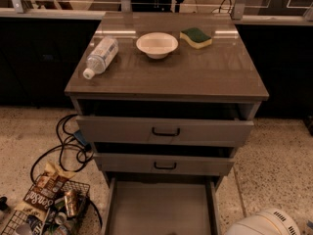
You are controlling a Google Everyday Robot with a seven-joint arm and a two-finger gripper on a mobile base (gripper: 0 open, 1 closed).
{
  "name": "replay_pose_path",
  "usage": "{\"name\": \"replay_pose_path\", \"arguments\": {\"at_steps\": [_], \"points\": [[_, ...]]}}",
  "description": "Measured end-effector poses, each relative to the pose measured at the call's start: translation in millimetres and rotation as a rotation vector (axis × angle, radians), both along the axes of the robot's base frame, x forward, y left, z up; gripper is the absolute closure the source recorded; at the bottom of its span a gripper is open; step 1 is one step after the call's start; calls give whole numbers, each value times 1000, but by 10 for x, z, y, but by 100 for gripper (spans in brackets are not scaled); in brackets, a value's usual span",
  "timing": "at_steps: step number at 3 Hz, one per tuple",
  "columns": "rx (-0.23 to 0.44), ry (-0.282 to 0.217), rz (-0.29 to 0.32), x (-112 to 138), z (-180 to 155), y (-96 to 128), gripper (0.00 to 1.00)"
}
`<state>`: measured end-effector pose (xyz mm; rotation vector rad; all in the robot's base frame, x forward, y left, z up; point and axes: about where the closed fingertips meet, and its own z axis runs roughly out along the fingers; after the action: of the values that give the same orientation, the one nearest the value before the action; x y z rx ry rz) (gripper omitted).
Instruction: Close bottom drawer
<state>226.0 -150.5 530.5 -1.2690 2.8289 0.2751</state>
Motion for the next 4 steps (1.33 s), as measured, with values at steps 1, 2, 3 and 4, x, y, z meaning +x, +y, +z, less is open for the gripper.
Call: {"name": "replay_pose_path", "arguments": {"at_steps": [1, 2, 3, 4], "points": [[-2, 1, 1, -2, 4, -3, 0], [-15, 1, -3, 36, -12, 47, 0], [-42, 25, 91, 165, -416, 292, 0], [-71, 56, 161, 293, -753, 469, 0]]}}
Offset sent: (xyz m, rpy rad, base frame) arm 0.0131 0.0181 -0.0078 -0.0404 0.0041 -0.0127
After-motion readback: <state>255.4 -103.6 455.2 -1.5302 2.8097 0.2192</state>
